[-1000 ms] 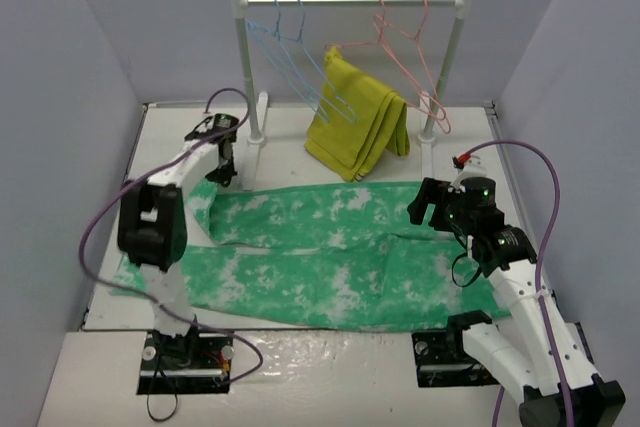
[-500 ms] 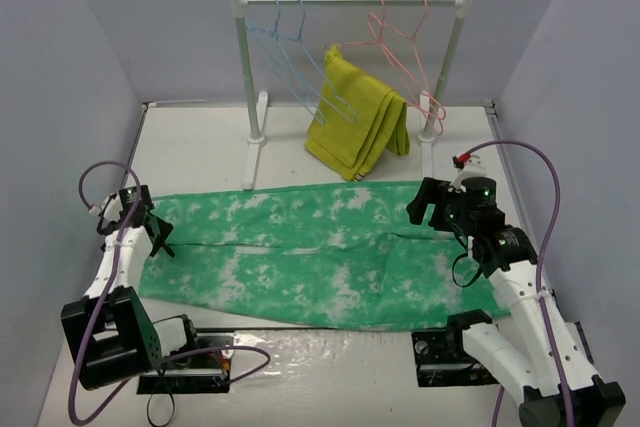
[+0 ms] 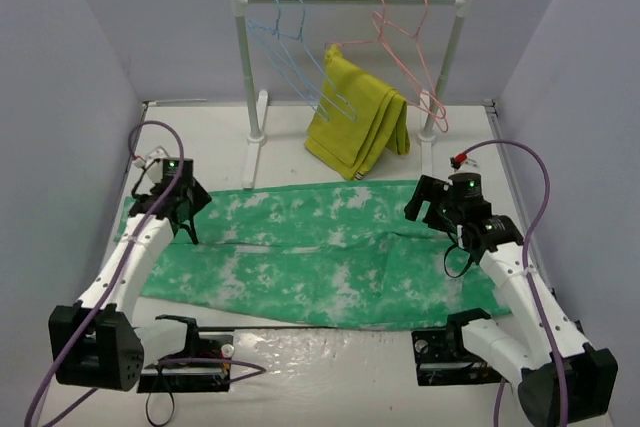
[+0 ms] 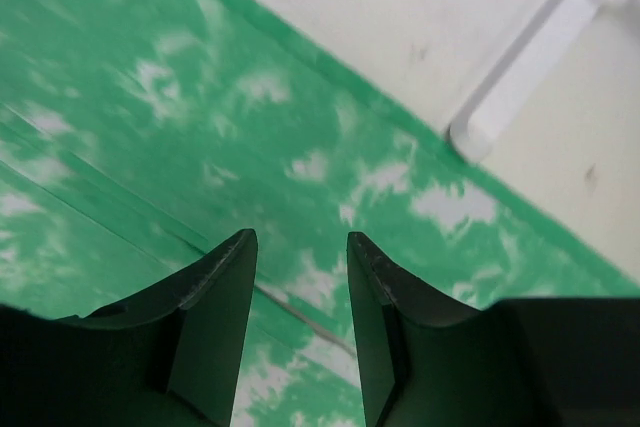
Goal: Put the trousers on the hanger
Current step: Flatten out the trousers at the center of the board.
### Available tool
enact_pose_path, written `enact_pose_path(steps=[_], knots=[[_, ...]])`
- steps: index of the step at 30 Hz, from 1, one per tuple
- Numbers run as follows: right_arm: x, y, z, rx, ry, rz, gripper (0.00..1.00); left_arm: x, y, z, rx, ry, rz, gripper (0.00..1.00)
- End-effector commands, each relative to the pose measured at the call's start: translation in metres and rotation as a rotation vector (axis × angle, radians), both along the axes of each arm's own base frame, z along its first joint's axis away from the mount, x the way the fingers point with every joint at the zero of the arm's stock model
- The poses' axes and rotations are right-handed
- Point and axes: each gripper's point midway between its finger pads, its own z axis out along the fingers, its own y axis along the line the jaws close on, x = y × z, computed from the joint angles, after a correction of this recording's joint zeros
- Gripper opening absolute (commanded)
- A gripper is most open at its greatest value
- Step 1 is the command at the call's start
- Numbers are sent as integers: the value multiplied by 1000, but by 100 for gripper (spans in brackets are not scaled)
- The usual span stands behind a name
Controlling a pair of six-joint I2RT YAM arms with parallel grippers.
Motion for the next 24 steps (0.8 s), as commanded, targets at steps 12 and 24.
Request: enact_pose_path(steps=[12,24], knots=[[-8,-77,-121,-5,244,-656,94,-19,-29,-80,-104,159,-7,38],[24,-121,-146,35,235,-841,95,13,-33,-119,-132,220,-2,38]])
